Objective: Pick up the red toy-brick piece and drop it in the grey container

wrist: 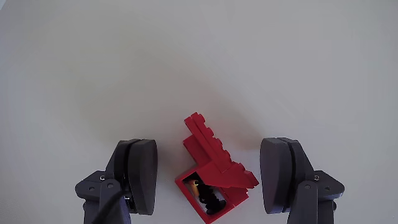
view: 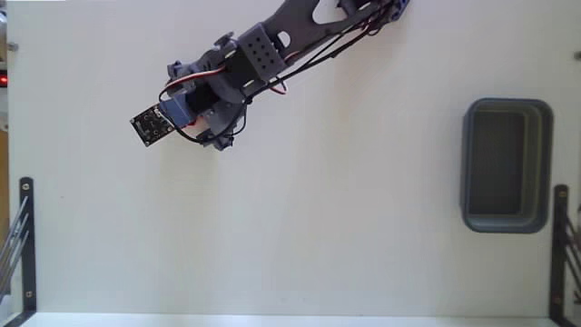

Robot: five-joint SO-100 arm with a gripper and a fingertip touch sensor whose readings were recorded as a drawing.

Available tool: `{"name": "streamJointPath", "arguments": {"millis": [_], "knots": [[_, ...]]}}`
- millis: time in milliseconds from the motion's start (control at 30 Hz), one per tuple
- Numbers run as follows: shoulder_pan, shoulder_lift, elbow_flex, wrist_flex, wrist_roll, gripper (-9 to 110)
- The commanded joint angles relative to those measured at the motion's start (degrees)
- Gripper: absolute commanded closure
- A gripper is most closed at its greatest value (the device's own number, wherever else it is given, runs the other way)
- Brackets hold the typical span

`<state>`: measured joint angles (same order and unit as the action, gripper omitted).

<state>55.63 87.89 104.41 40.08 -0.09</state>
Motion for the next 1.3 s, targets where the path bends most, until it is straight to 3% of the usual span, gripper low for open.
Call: {"name": "streamJointPath", "arguments": {"millis": [0, 1267], "knots": [[0.7, 1.5, -0.1, -0.6, 0.1, -9], [0.7, 1.5, -0.1, -0.6, 0.1, 0]]}}
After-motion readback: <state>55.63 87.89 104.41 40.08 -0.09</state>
